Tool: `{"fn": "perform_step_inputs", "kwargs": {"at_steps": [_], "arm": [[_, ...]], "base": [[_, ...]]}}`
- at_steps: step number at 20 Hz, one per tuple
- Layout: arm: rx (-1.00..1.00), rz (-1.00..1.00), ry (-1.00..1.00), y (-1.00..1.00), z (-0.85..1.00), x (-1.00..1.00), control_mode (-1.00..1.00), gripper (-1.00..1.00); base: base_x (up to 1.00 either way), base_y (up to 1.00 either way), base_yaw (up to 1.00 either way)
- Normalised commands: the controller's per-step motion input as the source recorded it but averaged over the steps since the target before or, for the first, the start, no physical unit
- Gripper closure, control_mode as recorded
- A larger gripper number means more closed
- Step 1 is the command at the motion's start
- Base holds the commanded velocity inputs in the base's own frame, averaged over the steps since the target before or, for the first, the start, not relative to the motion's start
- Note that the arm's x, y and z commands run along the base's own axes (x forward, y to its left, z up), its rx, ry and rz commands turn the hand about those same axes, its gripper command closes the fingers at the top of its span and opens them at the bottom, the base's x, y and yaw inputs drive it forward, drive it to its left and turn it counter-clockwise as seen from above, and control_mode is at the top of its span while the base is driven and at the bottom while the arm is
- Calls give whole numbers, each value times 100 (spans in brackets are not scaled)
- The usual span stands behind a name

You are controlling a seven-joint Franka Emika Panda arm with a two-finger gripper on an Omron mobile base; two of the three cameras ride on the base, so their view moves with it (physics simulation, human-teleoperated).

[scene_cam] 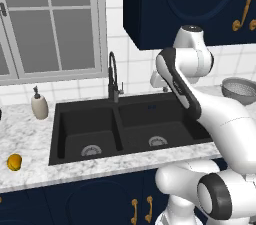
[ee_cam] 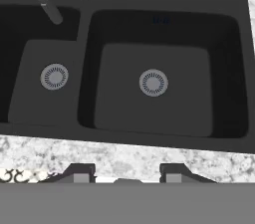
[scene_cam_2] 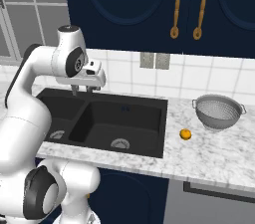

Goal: Put the colander in the sink, put the tangerine, mango in the colander, and turn on the sink faucet and pour water over the colander.

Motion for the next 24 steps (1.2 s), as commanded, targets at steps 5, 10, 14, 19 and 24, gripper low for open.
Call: {"fn": "perform_step_inputs", "kwargs": {"at_steps": [5,10,14,19,24], "arm": [[0,0,0,0,0,-1,-100,-100],[0,0,0,0,0,-4,-100,-100],[-1,-3,0,-24,0,-47,-100,-100],[-7,0,2,-68,-2,-23,-100,-100],[-10,0,4,-96,-13,-8,-100,-100]], "base": [[0,0,0],[0,0,0],[0,0,0],[0,0,0],[0,0,0]]}}
